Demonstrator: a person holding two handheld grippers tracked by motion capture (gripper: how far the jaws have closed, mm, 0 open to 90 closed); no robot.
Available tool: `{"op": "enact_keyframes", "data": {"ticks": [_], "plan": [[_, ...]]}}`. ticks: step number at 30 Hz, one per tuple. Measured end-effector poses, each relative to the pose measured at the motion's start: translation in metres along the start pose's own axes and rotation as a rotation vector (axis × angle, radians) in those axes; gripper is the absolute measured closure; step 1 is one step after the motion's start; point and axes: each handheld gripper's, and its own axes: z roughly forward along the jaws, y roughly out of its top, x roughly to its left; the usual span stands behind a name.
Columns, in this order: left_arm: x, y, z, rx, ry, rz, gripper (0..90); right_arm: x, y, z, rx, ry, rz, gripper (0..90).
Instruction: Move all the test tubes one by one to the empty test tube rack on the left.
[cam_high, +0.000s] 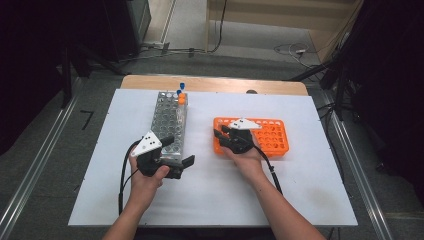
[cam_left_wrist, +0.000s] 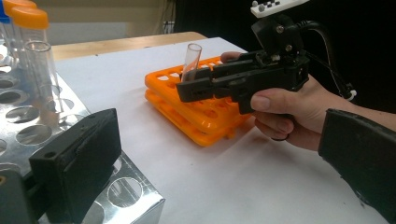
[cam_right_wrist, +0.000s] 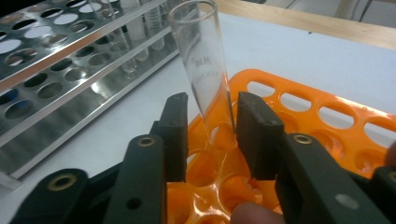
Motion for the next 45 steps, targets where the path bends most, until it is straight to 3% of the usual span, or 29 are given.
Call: {"op": "enact_keyframes", "data": {"ticks": [4,11,17,25,36,45], "plan": [[-0.001,-0.001,0.001,-0.005,0.009,0.005,0.0,-0.003,0.0,0.001,-0.009,-0.014,0.007,72.8],[0.0,-0.002,0.002,-0.006,0.012,0.001,0.0,-0.007,0.002,-0.005,-0.032,0.006,-0.004,73.4],[-0.002,-0.002,0.005,-0.005,0.005,0.003,0.0,-0.009,0.008,-0.018,-0.074,0.021,-0.012,73.4],[-0.005,-0.003,0.008,-0.003,-0.004,0.001,0.0,-0.015,0.009,-0.047,-0.118,0.08,-0.013,73.4],[-0.015,-0.003,0.014,0.003,-0.034,0.011,0.0,-0.017,-0.014,-0.08,-0.112,0.127,-0.028,73.5],[-0.022,-0.004,0.019,0.01,-0.063,0.021,0.0,-0.009,-0.033,-0.099,-0.083,0.16,-0.032,73.5]]}}
